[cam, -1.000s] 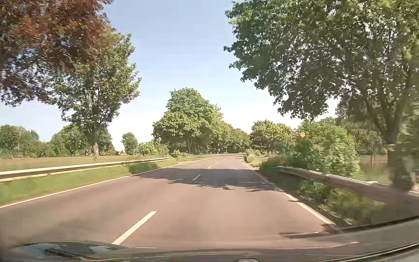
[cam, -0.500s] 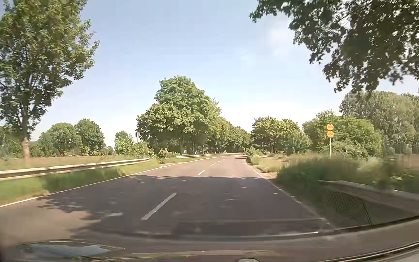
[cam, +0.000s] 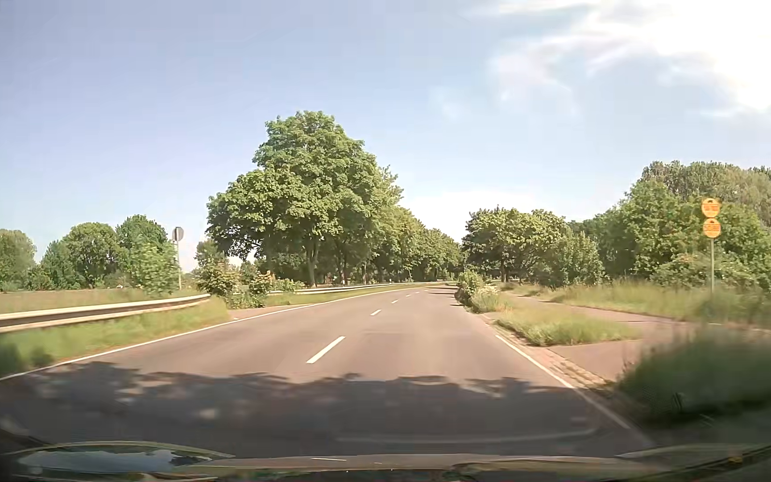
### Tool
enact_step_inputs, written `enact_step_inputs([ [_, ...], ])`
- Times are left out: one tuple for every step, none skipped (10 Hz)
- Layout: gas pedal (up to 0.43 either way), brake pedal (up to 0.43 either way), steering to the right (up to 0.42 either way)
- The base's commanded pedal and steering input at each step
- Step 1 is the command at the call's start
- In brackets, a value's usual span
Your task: Follow the waypoints while adhering to traffic rules and regulations
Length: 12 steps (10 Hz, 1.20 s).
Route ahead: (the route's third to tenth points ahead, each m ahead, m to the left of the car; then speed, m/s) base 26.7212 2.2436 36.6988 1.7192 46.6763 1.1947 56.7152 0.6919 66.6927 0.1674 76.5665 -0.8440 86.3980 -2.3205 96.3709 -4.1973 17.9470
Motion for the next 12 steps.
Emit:
enact_step_inputs([
  [0.169,0.000,0.003],
  [0.169,0.000,0.004],
  [0.169,0.000,0.004],
  [0.169,0.000,0.004],
  [0.169,0.000,0.004],
  [0.169,0.000,0.004],
  [0.169,0.000,0.004],
  [0.177,0.000,0.004],
  [0.177,0.000,0.004],
  [0.177,0.000,0.004],
  [0.177,0.000,0.006],
  [0.177,0.000,0.006],
])
